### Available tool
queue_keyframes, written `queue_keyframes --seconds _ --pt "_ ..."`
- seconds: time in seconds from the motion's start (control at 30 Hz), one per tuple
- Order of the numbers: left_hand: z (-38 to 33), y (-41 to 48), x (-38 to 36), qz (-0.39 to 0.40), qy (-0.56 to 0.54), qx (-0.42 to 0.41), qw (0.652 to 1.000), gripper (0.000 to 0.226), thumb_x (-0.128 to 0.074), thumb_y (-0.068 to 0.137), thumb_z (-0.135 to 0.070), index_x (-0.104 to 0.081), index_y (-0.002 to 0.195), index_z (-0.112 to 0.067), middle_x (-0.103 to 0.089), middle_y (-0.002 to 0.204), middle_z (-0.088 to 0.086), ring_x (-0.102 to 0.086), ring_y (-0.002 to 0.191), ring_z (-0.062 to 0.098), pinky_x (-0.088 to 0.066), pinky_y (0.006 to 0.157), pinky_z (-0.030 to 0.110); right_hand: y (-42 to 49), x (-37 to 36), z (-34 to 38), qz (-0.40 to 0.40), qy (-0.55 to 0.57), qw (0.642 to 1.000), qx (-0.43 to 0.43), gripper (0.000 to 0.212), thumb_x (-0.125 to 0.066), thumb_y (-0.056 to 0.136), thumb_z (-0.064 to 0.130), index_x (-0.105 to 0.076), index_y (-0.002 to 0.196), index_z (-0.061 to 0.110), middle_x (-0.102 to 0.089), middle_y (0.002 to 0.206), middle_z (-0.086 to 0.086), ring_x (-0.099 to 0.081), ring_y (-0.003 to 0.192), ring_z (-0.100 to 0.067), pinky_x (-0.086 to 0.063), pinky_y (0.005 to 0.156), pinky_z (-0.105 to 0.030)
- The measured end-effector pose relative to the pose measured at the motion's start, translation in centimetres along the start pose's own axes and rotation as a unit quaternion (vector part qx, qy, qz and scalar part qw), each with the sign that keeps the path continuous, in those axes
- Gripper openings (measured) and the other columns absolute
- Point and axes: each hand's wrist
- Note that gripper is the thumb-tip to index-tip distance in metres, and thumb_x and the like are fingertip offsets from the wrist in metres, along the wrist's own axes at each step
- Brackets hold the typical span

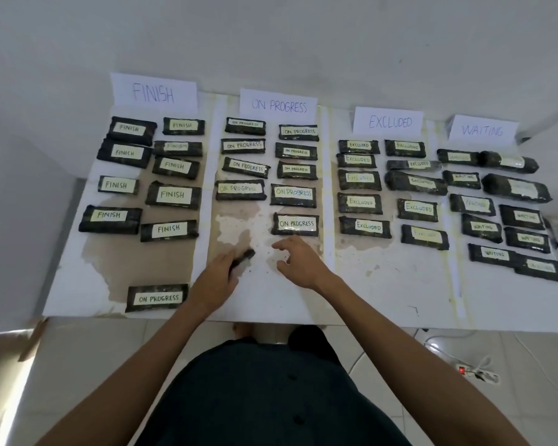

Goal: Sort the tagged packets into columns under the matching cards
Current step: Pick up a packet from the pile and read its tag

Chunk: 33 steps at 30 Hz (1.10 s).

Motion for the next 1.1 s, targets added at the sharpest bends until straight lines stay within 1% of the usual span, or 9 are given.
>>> queue_keyframes --seconds 0.1,0.27,0.37,0.5,0.6,0.73,0.87,0.93,1.1 --pt "-1.2 0.4 2.4 0.025 -0.149 0.075 0.986 0.04 -0.045 0.09 -0.003 -0.048 0.127 -0.016 -0.058 0.096 0.003 -0.054 0.082 0.017 -0.039 0.06 0.018 -0.1 0.2 0.5 -0.016 0.015 1.0 0.01 0.04 -0.058 0.087 0.016 -0.054 0.127 0.015 -0.053 0.123 -0.006 -0.055 0.101 -0.017 -0.047 0.093 -0.031" --pt "-1.8 0.5 3.9 0.042 -0.309 0.15 0.938 0.042 -0.037 0.09 0.002 -0.057 0.118 -0.022 -0.066 0.093 0.0 -0.062 0.075 0.011 -0.048 0.056 0.016 0.0 -0.1 1.7 -0.025 0.032 0.999 0.021 0.038 -0.058 0.088 0.014 -0.055 0.126 0.016 -0.058 0.117 -0.004 -0.054 0.083 -0.013 -0.044 0.081 -0.023" --pt "-1.6 0.6 3.9 0.018 -0.344 0.185 0.92 0.042 -0.037 0.09 0.0 -0.058 0.121 -0.019 -0.067 0.099 0.004 -0.062 0.079 0.014 -0.053 0.066 0.027 0.2 -0.4 2.6 -0.029 0.045 0.998 0.024 0.04 -0.059 0.087 0.014 -0.054 0.127 0.017 -0.056 0.117 -0.003 -0.056 0.079 -0.014 -0.043 0.079 -0.023" --pt "-1.5 0.9 3.6 -0.037 -0.402 0.237 0.884 0.042 -0.042 0.091 0.001 -0.049 0.127 -0.019 -0.065 0.098 0.007 -0.062 0.081 0.015 -0.054 0.062 0.026 0.3 -1.2 4.4 -0.026 0.064 0.997 0.03 0.042 -0.061 0.087 0.02 -0.052 0.128 0.016 -0.057 0.115 -0.005 -0.054 0.082 -0.013 -0.044 0.077 -0.023" --pt "-1.5 1.1 3.2 -0.048 -0.476 0.264 0.837 0.06 -0.049 0.087 0.006 -0.03 0.139 -0.016 -0.06 0.114 0.019 -0.063 0.098 0.029 -0.056 0.072 0.039 0.5 -2.3 6.0 -0.009 0.064 0.997 0.038 0.05 -0.068 0.081 0.028 -0.053 0.127 0.015 -0.055 0.115 -0.007 -0.055 0.094 -0.017 -0.049 0.085 -0.031" --pt "-1.0 0.4 3.3 -0.082 -0.504 0.28 0.813 0.072 -0.053 0.085 0.008 -0.022 0.142 -0.024 -0.058 0.115 0.017 -0.062 0.1 0.032 -0.057 0.068 0.04 1.3 -4.3 7.6 -0.001 0.023 0.999 0.034 0.065 -0.073 0.076 0.03 -0.047 0.133 0.016 -0.048 0.12 -0.008 -0.051 0.108 -0.022 -0.048 0.086 -0.029" --pt "1.2 -1.0 3.8 -0.121 -0.515 0.276 0.803 0.052 -0.058 0.084 0.005 -0.037 0.125 -0.019 -0.057 0.119 0.016 -0.06 0.105 0.03 -0.055 0.066 0.034 2.5 -6.2 9.5 0.019 -0.016 0.998 0.066 0.066 -0.072 0.074 0.024 -0.045 0.134 0.017 -0.048 0.122 -0.01 -0.049 0.11 -0.026 -0.048 0.088 -0.033" --pt "2.3 -2.2 4.6 -0.151 -0.495 0.287 0.806 0.054 -0.056 0.087 0.001 -0.035 0.132 -0.019 -0.057 0.118 0.012 -0.058 0.104 0.025 -0.052 0.076 0.034 3.2 -7.1 10.8 0.028 -0.041 0.995 0.091 0.066 -0.072 0.073 0.025 -0.045 0.133 0.015 -0.049 0.123 -0.011 -0.048 0.111 -0.027 -0.046 0.092 -0.035" --pt "7.3 -5.7 5.8 -0.259 -0.302 0.291 0.87 0.062 -0.053 0.087 -0.01 -0.028 0.143 -0.017 -0.048 0.125 0.009 -0.051 0.109 0.023 -0.046 0.087 0.035 5.5 -9.3 13.9 0.059 -0.099 0.977 0.179 0.061 -0.071 0.076 0.019 -0.048 0.132 0.01 -0.049 0.129 -0.014 -0.045 0.116 -0.03 -0.043 0.095 -0.039"
Point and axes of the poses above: each hand's wrist, its own y-axis towards the middle knuckle, its own x-axis out of the back of the hand, z = x × y
